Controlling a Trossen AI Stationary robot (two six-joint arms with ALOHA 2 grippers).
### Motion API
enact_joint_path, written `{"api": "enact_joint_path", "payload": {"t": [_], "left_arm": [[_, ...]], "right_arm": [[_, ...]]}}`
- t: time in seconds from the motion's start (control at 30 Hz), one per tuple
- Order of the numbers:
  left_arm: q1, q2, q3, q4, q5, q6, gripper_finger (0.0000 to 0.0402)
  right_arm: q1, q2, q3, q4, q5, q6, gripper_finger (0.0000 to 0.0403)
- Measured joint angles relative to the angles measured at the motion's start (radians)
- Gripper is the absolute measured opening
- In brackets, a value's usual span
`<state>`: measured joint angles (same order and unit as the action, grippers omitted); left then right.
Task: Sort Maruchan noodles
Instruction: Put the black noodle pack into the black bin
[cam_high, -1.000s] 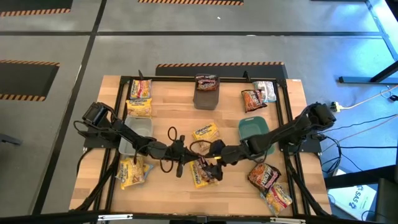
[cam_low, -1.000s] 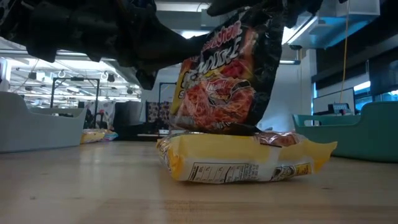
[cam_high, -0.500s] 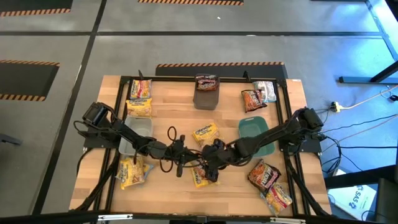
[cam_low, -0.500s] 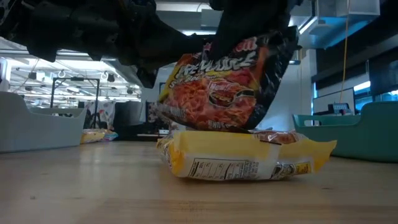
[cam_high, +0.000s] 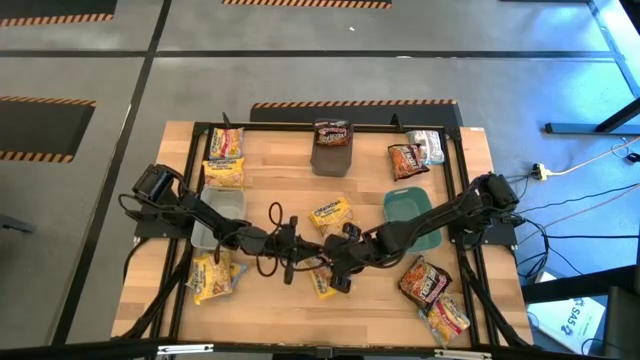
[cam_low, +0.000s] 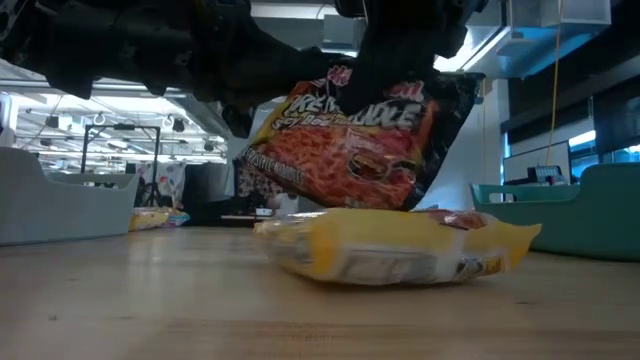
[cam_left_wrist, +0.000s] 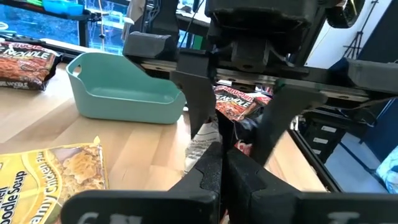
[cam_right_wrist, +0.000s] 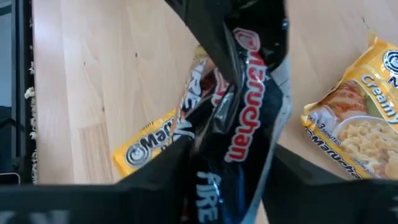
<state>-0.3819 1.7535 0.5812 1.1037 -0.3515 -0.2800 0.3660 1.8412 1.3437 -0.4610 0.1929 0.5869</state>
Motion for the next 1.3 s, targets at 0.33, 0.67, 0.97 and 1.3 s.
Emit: {"api": "enact_joint_path", "payload": {"t": [0.33,0.67,0.97,1.3], "left_arm": [[-0.011,0.0,0.001,0.0,-0.024,0.005,0.0012],[-0.027,-0.037,0.002,-0.044,-0.054,0.048,0.0099],[-0.028,-0.172,0.0,-0.309,-0.094,0.021,0.0137],[-0.05,-0.184,0.0,-0.401,-0.206,-0.014,0.0138]], "right_arm": [[0.0,-0.019,-0.001,-0.023,0.029,-0.098,0.0099],[0.0,-0.131,-0.003,-0.114,0.042,-0.154,0.009],[-0.058,-0.25,-0.001,-0.226,0.095,-0.246,0.0093],[-0.234,-0.288,0.0,-0.255,0.239,-0.563,0.0097]]}}
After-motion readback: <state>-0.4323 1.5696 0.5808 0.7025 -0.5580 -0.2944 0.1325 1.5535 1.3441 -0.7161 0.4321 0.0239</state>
